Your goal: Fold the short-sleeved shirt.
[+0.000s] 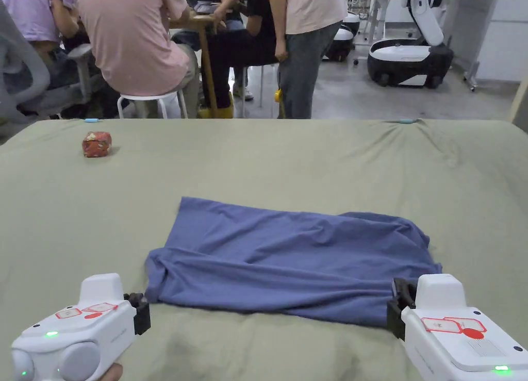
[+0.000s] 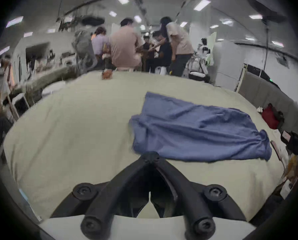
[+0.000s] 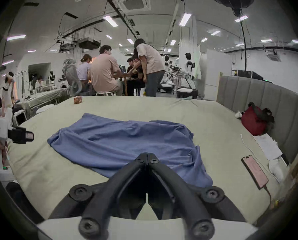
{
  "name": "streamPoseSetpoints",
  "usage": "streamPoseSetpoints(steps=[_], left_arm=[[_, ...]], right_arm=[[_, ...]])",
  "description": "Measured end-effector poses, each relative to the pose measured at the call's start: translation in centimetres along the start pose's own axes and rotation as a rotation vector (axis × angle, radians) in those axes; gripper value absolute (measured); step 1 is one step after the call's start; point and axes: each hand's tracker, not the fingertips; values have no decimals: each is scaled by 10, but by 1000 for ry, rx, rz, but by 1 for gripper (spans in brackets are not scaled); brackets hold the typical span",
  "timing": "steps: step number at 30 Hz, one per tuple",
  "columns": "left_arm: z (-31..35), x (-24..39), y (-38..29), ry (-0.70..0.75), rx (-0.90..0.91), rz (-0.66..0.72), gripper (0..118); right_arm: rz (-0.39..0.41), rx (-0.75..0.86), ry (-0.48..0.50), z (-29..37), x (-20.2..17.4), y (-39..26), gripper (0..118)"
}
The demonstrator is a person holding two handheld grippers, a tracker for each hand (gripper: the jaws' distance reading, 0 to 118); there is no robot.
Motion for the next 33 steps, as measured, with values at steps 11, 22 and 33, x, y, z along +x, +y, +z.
streamPoseSetpoints(steps=[11,22,33], left_arm=[[-101,19,30,96,-88,-115,96],[-108,52,30,88,-173,-222,11],[-75,51,42,66,-134,-173,10]], right_arm=[[-16,-61,-68,-5,41,-13,0],[-54,-207,-174,-18,112,-35,39],[-154,-445,34,-92,130,-65,50]])
